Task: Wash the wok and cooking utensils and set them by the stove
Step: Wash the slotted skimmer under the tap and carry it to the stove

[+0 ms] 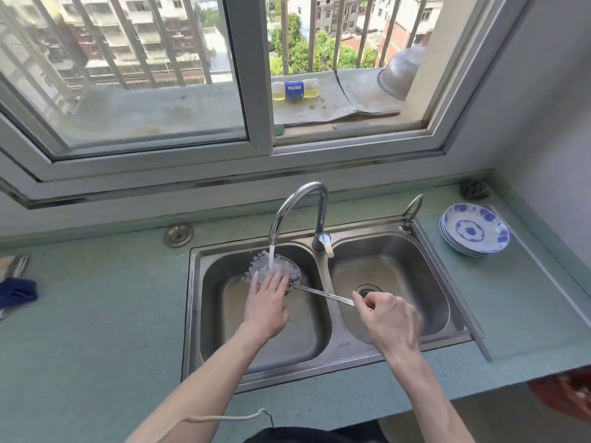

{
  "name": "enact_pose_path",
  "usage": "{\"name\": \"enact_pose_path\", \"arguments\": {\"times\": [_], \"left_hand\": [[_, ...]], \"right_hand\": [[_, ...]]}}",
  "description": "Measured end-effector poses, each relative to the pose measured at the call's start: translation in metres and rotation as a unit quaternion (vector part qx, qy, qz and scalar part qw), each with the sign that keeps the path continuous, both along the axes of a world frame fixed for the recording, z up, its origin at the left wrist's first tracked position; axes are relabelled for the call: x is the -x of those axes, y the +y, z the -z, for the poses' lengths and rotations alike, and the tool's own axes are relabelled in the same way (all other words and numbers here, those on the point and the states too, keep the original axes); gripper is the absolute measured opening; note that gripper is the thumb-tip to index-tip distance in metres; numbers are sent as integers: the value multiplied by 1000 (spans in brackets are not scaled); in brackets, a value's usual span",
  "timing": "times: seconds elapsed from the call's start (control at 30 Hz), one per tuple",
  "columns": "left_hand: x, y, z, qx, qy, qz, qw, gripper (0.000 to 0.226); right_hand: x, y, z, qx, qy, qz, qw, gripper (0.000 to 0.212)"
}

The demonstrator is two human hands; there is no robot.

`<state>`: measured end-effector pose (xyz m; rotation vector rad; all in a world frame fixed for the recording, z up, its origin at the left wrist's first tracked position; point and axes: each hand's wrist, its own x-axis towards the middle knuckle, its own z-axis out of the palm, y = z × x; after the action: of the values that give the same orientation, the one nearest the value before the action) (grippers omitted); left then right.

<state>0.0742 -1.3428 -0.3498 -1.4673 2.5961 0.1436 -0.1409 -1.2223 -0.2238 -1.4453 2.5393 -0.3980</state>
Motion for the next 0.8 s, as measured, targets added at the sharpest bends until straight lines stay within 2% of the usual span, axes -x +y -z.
{"name": "enact_pose_path", "arguments": {"times": [0.07,0.23,0.4,0.6,0.7,0.8], "left_hand": [[0,-9,-3,23,-1,12,1000,82],[14,-13,-12,52,75,-5,996,55],[11,-18,-16,64,91,39,993,70],[9,-23,-20,135,84,78,984,66],[9,-22,-20,143,84,92,982,65],[14,-22,-16,103,97,78,987,67]], "right_hand": [[-1,3,4,9,-14,5,1000,57],[-2,2,5,24,-47,5,999,53],[5,-4,8,15,-95,-4,995,54],[12,-12,9,-47,-142,-49,988,50],[7,-23,-2,-134,-132,-112,976,41],[0,-29,-8,-122,-52,-119,984,46]]}}
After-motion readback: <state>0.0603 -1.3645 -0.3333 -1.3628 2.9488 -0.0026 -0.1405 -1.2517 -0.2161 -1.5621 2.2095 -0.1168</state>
